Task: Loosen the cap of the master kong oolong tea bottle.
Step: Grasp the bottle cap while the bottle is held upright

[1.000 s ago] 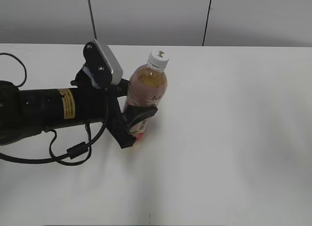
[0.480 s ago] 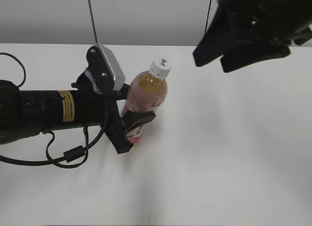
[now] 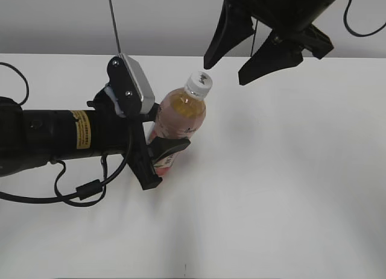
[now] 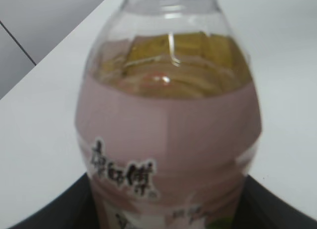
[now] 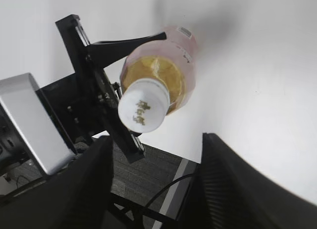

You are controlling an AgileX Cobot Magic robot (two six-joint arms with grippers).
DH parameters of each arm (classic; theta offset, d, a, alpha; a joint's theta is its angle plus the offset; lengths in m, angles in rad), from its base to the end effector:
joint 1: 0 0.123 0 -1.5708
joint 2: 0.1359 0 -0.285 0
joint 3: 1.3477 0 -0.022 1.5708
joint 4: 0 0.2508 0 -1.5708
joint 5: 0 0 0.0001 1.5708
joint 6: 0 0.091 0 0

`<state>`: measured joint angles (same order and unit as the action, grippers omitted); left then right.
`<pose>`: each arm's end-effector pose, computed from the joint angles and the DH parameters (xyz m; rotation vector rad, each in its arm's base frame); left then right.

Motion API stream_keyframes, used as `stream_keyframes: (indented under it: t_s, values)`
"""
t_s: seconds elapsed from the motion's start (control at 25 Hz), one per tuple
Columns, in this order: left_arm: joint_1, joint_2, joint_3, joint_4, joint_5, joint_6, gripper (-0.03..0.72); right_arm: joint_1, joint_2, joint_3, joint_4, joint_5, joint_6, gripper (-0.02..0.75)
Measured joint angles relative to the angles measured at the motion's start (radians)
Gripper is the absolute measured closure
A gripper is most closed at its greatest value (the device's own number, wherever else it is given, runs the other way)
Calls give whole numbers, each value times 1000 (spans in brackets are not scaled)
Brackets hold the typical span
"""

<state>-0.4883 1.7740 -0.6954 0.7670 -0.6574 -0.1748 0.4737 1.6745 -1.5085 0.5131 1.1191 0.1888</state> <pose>0.2676 -0.1858 0.1555 1.1765 1.6612 -0.4559 0.2960 0.1969 0.3278 -0.2055 2.8258 0.8619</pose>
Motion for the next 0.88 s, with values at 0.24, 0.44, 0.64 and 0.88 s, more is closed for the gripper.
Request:
stream_keyframes:
  t_s: [0.24, 0.44, 0.64, 0.88]
  values:
    - [0, 0, 0, 0, 0, 8, 300, 1, 26, -3, 7, -26, 34, 309]
    - [0, 0, 0, 0, 0, 10, 300, 9, 48, -4, 38, -39, 38, 310]
    - [0, 0, 0, 0, 1, 11, 300, 32, 55, -6, 38, -69, 41, 310]
    - [-1, 0, -1, 0, 20, 11, 300, 39, 93, -8, 38, -79, 57, 310]
